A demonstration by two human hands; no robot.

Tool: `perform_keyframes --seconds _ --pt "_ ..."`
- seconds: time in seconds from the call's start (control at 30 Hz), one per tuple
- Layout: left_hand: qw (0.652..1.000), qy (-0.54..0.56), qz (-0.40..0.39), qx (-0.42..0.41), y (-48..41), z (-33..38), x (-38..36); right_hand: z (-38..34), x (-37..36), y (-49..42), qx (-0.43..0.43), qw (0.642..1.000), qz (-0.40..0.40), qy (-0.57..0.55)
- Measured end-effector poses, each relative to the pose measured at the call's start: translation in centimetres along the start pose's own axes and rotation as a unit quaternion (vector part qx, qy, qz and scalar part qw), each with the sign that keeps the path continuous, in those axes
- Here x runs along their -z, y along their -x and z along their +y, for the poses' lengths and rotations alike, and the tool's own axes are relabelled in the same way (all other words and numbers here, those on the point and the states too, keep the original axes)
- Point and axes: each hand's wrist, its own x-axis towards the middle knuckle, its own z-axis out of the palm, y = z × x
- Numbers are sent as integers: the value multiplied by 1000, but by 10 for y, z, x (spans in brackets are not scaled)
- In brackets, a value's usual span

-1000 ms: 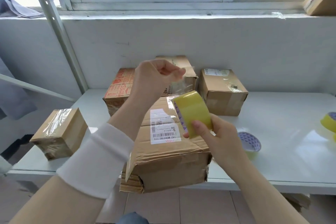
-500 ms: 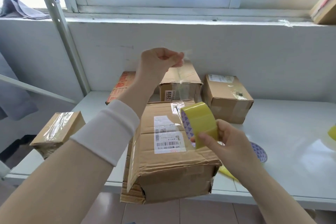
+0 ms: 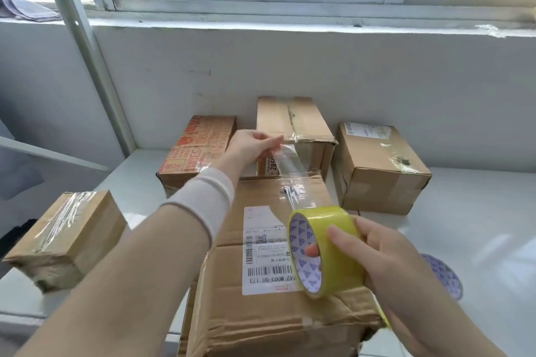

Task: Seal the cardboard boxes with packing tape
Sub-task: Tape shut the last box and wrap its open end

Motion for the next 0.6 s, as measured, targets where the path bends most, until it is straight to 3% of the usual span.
perform_keyframes --seconds 0.1,0.2,0.43,0.6 --pt "999 -10 23 -28 -11 -10 -7 -1 0 -7 -5 1000 11 2" --pt "990 -127 8 -61 -12 -16 -7 0 -3 -7 -18 1000 9 6" --pt "984 -172 -5 -34 -15 -33 -18 6 -3 -3 8 998 38 52" --pt "964 -267 -11 0 -23 -42 -25 6 -6 -3 13 998 49 47"
